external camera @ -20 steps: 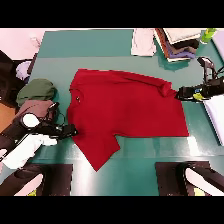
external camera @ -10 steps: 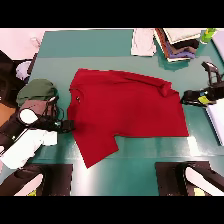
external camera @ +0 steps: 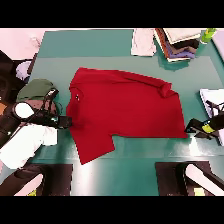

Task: Fold the shirts.

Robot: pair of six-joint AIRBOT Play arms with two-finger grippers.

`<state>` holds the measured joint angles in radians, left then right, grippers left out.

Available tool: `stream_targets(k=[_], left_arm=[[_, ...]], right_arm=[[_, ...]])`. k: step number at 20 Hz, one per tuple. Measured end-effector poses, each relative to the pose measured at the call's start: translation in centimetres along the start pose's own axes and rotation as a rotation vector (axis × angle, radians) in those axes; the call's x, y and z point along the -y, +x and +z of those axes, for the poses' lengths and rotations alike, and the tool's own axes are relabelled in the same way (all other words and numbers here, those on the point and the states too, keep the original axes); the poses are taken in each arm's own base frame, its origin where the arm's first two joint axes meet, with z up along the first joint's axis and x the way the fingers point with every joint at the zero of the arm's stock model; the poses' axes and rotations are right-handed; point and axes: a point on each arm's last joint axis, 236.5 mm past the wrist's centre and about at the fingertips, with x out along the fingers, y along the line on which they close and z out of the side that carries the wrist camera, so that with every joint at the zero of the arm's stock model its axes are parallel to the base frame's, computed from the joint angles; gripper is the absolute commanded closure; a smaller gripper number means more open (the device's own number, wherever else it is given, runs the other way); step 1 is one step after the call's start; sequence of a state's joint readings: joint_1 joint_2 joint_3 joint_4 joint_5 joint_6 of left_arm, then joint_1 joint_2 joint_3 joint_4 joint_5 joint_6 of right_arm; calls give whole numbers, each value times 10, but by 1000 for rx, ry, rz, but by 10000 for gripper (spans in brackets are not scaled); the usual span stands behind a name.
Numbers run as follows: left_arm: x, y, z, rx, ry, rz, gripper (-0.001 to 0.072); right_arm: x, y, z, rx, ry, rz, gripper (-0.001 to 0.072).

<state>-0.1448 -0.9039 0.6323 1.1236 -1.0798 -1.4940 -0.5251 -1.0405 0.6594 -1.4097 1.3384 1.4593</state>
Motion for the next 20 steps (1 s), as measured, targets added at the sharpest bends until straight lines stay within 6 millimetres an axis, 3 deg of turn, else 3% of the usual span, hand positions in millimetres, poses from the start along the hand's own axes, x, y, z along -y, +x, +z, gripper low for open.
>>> stream_targets(k=[2, 6, 8, 9, 13, 15, 16, 18, 20], left_arm=[[0, 0, 0, -2, 2, 0, 685], [0, -1, 0, -3, 4, -1, 685], [1, -1, -1, -7, 3, -1, 685], [1, -1, -2, -9, 4, -2, 686], [5, -15, 10, 33, 33, 5, 687], [12, -41, 27, 108, 67, 25, 686], [16, -59, 36, 154, 88, 36, 686], [32, -108, 57, 271, 137, 53, 686], [57, -170, 77, 414, 196, 55, 686]], right_arm=[[-7, 11, -2, 1, -24, 6, 140], [-23, 20, -4, 3, -94, 4, 287], [-30, 24, -4, 8, -133, -2, 579], [-36, 26, -4, 10, -152, 2, 683], [-52, 16, 3, 65, -229, -5, 690], [-65, -11, 18, 156, -269, 0, 690], [-74, -35, 27, 222, -292, 6, 690], [-92, -93, 45, 386, -334, 20, 690], [-111, -167, 55, 581, -375, 37, 690]])
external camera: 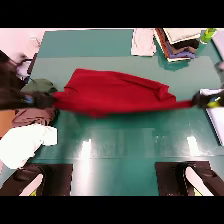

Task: Fold the shirts.

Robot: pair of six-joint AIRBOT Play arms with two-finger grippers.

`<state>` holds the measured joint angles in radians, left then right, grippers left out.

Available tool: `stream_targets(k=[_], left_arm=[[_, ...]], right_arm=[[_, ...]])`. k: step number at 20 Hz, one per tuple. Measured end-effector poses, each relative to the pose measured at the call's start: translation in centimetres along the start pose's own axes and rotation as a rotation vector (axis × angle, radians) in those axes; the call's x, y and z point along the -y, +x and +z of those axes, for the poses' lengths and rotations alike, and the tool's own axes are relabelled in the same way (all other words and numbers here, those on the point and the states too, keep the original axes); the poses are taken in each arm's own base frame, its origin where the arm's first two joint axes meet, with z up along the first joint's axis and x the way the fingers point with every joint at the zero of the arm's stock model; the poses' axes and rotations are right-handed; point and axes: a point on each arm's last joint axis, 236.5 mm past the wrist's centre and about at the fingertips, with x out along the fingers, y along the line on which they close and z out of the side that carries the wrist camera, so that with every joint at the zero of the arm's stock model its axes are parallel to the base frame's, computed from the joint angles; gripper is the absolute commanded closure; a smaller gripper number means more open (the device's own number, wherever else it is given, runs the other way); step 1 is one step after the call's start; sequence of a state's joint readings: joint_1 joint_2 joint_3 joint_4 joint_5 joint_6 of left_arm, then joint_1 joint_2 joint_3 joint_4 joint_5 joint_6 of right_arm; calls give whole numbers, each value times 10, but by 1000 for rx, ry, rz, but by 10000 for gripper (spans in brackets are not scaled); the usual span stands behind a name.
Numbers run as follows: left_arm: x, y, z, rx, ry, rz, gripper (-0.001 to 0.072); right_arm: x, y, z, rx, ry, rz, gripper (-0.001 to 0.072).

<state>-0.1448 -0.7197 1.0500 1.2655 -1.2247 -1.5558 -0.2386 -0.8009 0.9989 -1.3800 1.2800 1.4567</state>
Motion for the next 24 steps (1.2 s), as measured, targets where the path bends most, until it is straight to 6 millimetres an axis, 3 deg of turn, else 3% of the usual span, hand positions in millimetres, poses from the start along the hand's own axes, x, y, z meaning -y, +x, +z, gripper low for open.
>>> stream_targets(k=[2, 4, 7, 9, 12, 14, 16, 18, 20, 24], left_arm=[[19, -60, 45, 160, 55, -2, 685], [41, -126, 83, 333, 108, -13, 685], [73, -229, 120, 600, 180, -30, 686], [91, -289, 131, 755, 219, -41, 686], [111, -359, 137, 949, 258, -58, 686], [114, -378, 140, 1012, 266, -58, 686], [109, -369, 147, 993, 262, -37, 685], [96, -330, 157, 889, 242, -12, 685], [77, -267, 167, 727, 212, 12, 684], [26, -100, 167, 325, 123, 54, 684]], right_arm=[[-11, -68, 47, 200, -44, -10, 690], [-23, -140, 80, 390, -82, -19, 690], [-39, -241, 106, 637, -129, -39, 690], [-46, -293, 112, 758, -151, -59, 690], [-52, -340, 115, 850, -172, -75, 690], [-53, -350, 119, 848, -179, -81, 691], [-51, -343, 126, 815, -178, -83, 690], [-46, -317, 135, 741, -169, -79, 690], [-36, -266, 144, 609, -149, -71, 691], [-11, -133, 144, 285, -96, -48, 690]])
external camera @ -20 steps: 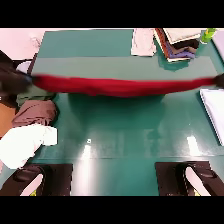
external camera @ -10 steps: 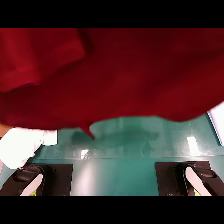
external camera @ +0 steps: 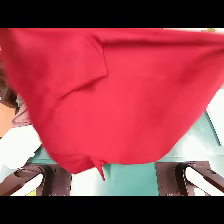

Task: Fold the shirts.

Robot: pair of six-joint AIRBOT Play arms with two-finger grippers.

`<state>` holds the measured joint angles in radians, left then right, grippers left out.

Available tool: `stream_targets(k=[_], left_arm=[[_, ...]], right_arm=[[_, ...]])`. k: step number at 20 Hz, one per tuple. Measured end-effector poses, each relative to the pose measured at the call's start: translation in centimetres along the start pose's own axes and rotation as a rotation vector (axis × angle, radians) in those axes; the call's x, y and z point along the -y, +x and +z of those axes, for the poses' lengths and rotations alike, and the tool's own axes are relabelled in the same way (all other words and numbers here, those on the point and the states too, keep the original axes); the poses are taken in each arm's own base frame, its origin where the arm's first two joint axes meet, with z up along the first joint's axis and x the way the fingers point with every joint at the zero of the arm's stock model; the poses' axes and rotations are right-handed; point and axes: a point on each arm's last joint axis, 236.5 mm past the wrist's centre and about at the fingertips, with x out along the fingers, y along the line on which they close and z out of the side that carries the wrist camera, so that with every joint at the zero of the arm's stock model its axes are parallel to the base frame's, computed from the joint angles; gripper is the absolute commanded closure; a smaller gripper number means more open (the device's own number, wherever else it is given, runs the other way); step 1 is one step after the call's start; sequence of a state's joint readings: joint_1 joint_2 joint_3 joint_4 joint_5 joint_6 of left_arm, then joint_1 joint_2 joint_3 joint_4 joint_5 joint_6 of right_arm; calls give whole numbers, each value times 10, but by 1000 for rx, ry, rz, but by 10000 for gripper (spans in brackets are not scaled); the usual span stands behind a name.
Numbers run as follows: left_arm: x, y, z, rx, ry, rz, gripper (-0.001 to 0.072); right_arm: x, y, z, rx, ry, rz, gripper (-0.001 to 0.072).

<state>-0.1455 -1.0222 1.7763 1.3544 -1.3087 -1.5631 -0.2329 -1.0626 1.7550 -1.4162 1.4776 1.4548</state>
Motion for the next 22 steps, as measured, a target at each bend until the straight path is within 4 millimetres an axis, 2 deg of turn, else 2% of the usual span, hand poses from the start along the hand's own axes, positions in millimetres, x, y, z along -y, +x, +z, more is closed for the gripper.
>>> stream_targets(k=[2, 4, 5, 6, 7, 9, 12, 15, 17, 22], left_arm=[[-19, 78, -45, -186, -42, 10, 684], [-36, 144, -90, -333, -64, 19, 684], [-43, 173, -109, -384, -68, 22, 684], [-51, 199, -129, -432, -71, 25, 685], [-56, 220, -141, -449, -73, 29, 685], [-66, 253, -155, -453, -77, 37, 685], [-75, 276, -156, -432, -76, 46, 685], [-76, 278, -165, -474, -46, 34, 685], [-76, 275, -185, -548, -21, 19, 685], [-76, 270, -252, -721, -23, -3, 684]], right_arm=[[7, 65, -29, -150, 22, 14, 690], [14, 129, -63, -289, 47, 29, 691], [17, 154, -77, -341, 56, 32, 690], [19, 178, -89, -383, 65, 37, 690], [21, 198, -96, -412, 73, 40, 690], [23, 230, -102, -443, 77, 44, 691], [21, 255, -91, -441, 68, 54, 691], [17, 260, -94, -469, 45, 63, 690], [14, 259, -109, -508, 44, 69, 691], [10, 259, -159, -578, 54, 71, 689]])
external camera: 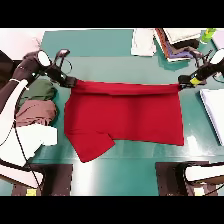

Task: Fold the shirts.

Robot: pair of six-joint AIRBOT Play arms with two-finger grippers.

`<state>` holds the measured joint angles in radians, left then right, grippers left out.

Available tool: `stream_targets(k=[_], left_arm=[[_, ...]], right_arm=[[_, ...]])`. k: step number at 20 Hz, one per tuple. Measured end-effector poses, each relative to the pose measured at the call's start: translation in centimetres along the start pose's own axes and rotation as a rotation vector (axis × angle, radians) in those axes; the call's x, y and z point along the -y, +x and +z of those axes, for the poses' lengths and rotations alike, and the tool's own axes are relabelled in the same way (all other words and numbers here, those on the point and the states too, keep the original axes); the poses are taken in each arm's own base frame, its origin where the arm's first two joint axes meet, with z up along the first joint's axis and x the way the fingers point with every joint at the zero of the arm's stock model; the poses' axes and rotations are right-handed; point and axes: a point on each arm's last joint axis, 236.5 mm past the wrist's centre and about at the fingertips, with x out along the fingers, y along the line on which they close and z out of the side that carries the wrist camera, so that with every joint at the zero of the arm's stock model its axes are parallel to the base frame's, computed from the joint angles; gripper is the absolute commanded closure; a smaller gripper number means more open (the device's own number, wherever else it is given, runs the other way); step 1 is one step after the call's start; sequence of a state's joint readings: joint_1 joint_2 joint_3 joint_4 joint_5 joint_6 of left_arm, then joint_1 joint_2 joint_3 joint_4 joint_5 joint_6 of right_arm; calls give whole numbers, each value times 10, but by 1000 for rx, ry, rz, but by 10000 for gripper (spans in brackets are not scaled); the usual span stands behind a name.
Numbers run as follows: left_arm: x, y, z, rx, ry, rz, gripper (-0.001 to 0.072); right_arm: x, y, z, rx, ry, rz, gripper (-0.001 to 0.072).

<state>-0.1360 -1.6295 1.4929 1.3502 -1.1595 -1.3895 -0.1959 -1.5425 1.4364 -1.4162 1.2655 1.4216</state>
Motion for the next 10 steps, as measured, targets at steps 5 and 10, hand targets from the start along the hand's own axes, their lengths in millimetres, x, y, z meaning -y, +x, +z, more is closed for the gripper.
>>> stream_targets(k=[5, 10], left_arm=[[1, 20, -25, -62, -36, -18, 366], [-1, -6, -27, -40, -80, 17, 400]], right_arm=[[-1, 23, -28, -42, 17, 8, 437], [-4, 7, -29, -28, 18, 9, 330]])
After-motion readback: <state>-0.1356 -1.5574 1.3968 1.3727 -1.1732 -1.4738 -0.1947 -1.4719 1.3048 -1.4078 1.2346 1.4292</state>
